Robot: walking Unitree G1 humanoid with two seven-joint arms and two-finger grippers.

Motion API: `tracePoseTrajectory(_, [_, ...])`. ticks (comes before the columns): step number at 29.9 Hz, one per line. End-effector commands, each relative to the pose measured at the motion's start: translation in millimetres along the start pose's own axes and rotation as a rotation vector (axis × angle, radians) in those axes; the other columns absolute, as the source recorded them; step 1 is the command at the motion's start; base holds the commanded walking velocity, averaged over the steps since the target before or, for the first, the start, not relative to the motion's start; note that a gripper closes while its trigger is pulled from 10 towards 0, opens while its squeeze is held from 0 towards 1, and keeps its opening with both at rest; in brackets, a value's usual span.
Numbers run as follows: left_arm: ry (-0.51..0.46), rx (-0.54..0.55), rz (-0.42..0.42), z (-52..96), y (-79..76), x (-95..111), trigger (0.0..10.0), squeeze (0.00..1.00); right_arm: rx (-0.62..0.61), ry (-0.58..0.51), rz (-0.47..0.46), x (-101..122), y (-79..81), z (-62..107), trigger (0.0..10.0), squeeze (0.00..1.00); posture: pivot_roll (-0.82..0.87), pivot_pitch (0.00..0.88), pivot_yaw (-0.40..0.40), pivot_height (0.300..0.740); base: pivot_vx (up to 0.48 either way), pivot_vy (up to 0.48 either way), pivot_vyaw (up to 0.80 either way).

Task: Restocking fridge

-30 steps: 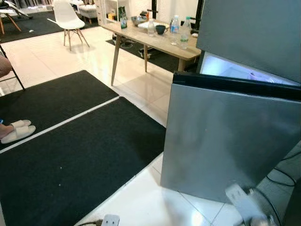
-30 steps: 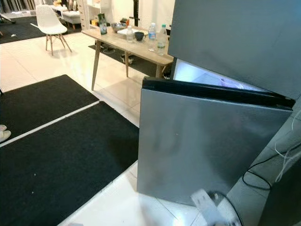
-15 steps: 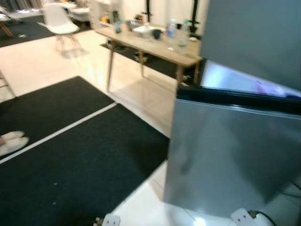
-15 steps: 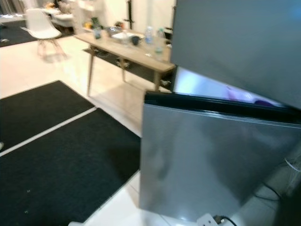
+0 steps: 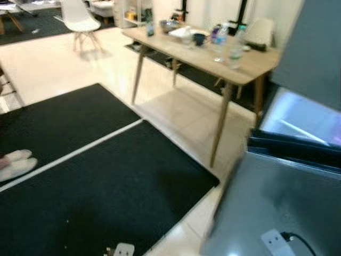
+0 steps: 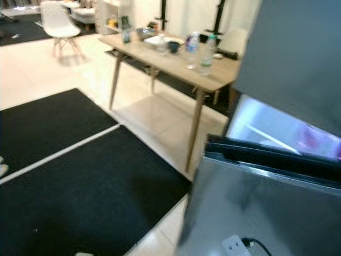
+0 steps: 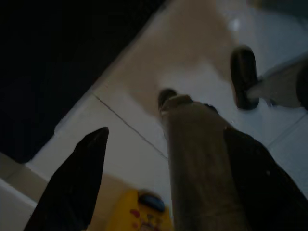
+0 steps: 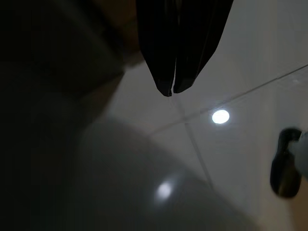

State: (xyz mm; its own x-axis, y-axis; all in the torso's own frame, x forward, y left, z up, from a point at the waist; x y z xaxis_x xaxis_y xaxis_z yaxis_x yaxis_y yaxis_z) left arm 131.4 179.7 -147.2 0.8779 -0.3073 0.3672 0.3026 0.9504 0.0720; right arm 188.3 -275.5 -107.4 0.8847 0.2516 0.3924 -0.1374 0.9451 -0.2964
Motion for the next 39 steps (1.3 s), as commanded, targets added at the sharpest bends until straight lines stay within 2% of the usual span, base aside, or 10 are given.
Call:
tracePoseTrajectory(1, [0.089, -0.050, 0.026, 2.8, -15.4, -28.5, 10.0, 0.00, 0.012, 0.034, -0.011, -12.6, 3.4, 0.7, 10.0, 0.00, -0.07, 0.000, -0.066, 0.740, 0.000, 0.000, 0.00])
tracePoseTrajectory(10, [0.088, -0.060, 0.030, 2.9, -16.1, -28.2, 10.0, 0.00, 0.009, 0.032, -0.087, -16.0, 2.1, 1.1, 10.0, 0.00, -0.07, 0.000, -0.064, 0.740, 0.000, 0.000, 0.00])
tracePoseTrajectory(15, [0.090, -0.063, 0.032, 3.1, -16.0, -29.1, 10.0, 0.00, 0.033, -0.059, -0.215, 6.2, 0.3, 0.6, 10.0, 0.00, -0.07, 0.000, -0.063, 0.740, 0.000, 0.000, 0.00])
tracePoseTrajectory(22, [0.089, -0.071, 0.038, 2.9, -19.0, -29.2, 10.0, 0.00, 0.067, -0.285, -0.368, 73.4, -11.0, 5.5, 10.0, 0.00, -0.07, 0.000, -0.064, 0.740, 0.000, 0.000, 0.00])
tracePoseTrajectory(24, [0.089, -0.071, 0.038, 2.9, -19.0, -29.2, 10.0, 0.00, 0.067, -0.285, -0.368, 73.4, -11.0, 5.5, 10.0, 0.00, -0.07, 0.000, -0.064, 0.740, 0.000, 0.000, 0.00])
tracePoseTrajectory(27, [0.087, -0.081, 0.041, 2.3, -23.8, -27.4, 10.0, 0.00, 0.053, -0.392, -0.343, 112.5, -20.3, 12.7, 10.0, 0.00, -0.08, 0.000, -0.069, 0.740, 0.000, 0.000, 0.00])
tracePoseTrajectory(31, [0.086, -0.082, 0.041, 2.3, -24.4, -27.2, 10.0, 0.00, 0.047, -0.413, -0.318, 120.8, -21.1, 14.5, 10.0, 0.00, -0.08, 0.000, -0.068, 0.740, 0.000, 0.000, 0.00])
tracePoseTrajectory(34, [0.086, -0.086, 0.040, 2.0, -26.3, -26.3, 10.0, 0.00, 0.038, -0.514, -0.311, 156.5, -24.6, 24.3, 10.0, 0.00, -0.08, 0.000, -0.068, 0.740, 0.000, 0.000, 0.00])
tracePoseTrajectory(37, [0.085, -0.088, 0.039, 1.9, -26.3, -25.7, 10.0, 0.00, -0.011, -0.685, -0.306, 214.4, -34.8, 47.9, 10.0, 0.00, -0.07, 0.000, -0.066, 0.740, 0.000, 0.000, 0.00])
tracePoseTrajectory(39, [0.085, -0.087, 0.039, 1.9, -25.8, -25.8, 10.0, 0.00, -0.026, -0.717, -0.305, 225.0, -37.8, 53.5, 10.0, 0.00, -0.07, 0.000, -0.066, 0.740, 0.000, 0.000, 0.00])
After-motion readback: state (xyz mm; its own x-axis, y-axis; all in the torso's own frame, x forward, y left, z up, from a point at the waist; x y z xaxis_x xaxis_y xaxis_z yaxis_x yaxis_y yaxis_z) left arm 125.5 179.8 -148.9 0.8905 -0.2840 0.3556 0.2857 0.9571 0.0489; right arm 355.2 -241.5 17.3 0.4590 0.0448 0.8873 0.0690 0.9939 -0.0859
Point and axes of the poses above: a point about 5 cm out from each wrist's last joint towards the gripper, its own z axis pointing back from the gripper into the wrist, its own x axis along the axis of the wrist's last joint, y = z × x, the point moved 4 cm from there along -z, pointing out of the wrist towards the gripper, and after that the axes turned 12 degrees about -z, right-handed, at the moved point
